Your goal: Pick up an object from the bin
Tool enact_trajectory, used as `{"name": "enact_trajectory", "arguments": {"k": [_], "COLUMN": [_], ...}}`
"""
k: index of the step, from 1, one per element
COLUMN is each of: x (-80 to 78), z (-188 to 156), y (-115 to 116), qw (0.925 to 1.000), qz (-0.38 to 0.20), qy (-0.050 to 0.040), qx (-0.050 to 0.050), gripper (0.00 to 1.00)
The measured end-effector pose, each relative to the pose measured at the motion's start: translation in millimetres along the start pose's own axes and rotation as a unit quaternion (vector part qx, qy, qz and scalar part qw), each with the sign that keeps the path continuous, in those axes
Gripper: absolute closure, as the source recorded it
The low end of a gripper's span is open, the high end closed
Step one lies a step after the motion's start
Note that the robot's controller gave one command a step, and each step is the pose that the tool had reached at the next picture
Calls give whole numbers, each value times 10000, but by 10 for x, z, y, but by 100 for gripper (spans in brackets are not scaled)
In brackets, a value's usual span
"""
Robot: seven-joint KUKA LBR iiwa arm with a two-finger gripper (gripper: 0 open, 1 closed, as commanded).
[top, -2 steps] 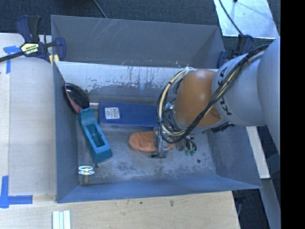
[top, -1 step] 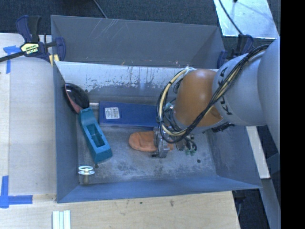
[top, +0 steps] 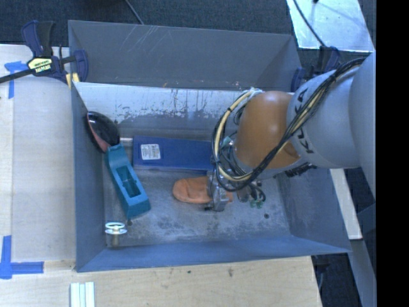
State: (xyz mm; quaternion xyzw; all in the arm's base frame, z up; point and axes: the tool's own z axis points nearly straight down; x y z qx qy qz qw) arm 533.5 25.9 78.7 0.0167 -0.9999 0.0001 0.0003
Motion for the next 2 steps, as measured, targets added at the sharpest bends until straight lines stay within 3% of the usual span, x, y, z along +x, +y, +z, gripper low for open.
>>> {"name": "enact_trajectory", "arguments": {"k": [2], "x": [-10], "z": [-313], "y": [-1], "qw": [10000], "qz": [-1], "qy": [-22], "qx": [-1], "gripper": [100]}}
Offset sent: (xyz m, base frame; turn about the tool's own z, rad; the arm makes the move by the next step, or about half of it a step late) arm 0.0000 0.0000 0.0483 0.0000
